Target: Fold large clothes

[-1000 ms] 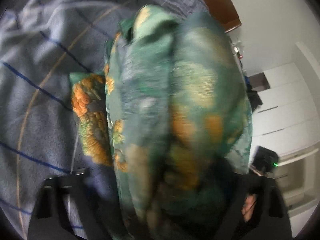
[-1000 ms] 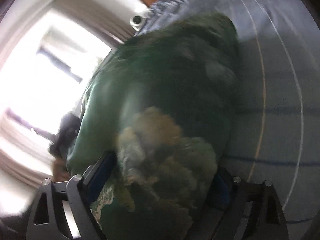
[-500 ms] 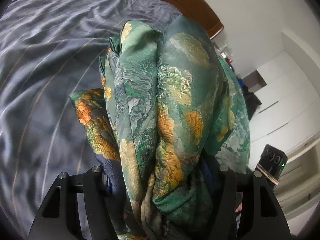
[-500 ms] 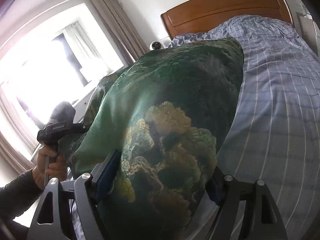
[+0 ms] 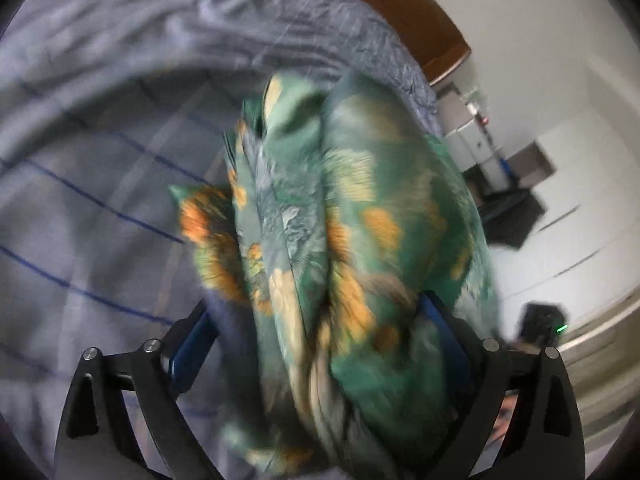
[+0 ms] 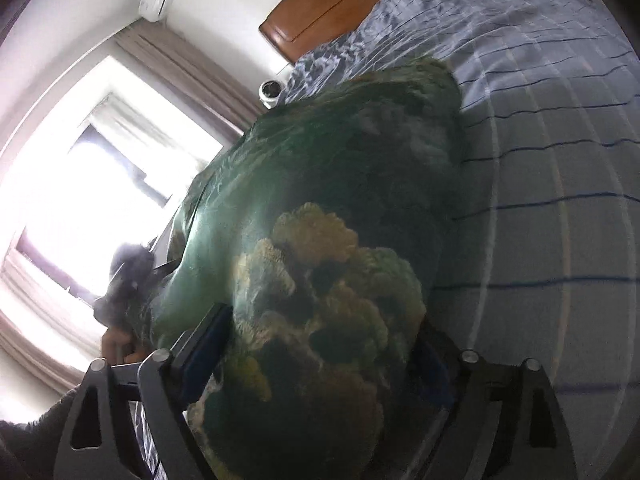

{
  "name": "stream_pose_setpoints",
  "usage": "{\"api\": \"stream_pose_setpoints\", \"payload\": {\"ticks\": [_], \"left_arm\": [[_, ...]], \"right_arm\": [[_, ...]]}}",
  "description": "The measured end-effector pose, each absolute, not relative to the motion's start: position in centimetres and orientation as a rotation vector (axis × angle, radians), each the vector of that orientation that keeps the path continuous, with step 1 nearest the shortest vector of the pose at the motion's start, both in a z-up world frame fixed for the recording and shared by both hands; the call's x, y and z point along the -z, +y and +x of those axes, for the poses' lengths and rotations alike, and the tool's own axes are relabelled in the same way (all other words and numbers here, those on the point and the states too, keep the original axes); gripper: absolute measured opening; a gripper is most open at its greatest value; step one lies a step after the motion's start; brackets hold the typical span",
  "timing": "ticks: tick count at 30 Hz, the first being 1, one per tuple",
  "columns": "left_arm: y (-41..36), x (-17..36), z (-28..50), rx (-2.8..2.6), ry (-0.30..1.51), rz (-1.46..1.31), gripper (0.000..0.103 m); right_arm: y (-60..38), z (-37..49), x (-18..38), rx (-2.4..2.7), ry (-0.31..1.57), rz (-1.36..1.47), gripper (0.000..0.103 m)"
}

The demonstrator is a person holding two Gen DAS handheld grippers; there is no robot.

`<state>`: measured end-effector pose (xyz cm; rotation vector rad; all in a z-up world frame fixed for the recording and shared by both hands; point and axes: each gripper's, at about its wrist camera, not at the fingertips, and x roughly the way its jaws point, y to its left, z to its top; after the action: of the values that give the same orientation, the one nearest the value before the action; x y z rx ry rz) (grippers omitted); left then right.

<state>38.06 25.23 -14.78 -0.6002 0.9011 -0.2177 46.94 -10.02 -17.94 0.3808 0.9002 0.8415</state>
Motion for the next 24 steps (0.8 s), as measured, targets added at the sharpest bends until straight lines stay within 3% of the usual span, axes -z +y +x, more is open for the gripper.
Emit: {"api": "stream_pose_setpoints", "payload": {"ticks": [4, 8, 17, 24], "left_arm": [[21.7, 8.5, 32.3, -0.033, 0.726, -0.171, 0.102], [17.6, 5.5, 27.3, -0.184, 0.632, 0.010, 0.103], [10.8, 5.2, 22.2, -0.341, 0.611, 0.094, 0.103], [9.0, 4.7, 20.3, -0.247, 0.650, 0.010, 0.103]], "right_arm": [[-10.7, 42.9, 14.0, -0.648, 0.766, 0.134, 0.087], [-10.2, 37.4, 9.9, -0.352, 0.639, -0.141, 0.087], [-11.5, 28.8, 5.4, -0.194, 0.615, -0.153, 0.087], [-11.3, 24.1, 4.3, -0.163, 0.612, -0.200, 0.087]]}}
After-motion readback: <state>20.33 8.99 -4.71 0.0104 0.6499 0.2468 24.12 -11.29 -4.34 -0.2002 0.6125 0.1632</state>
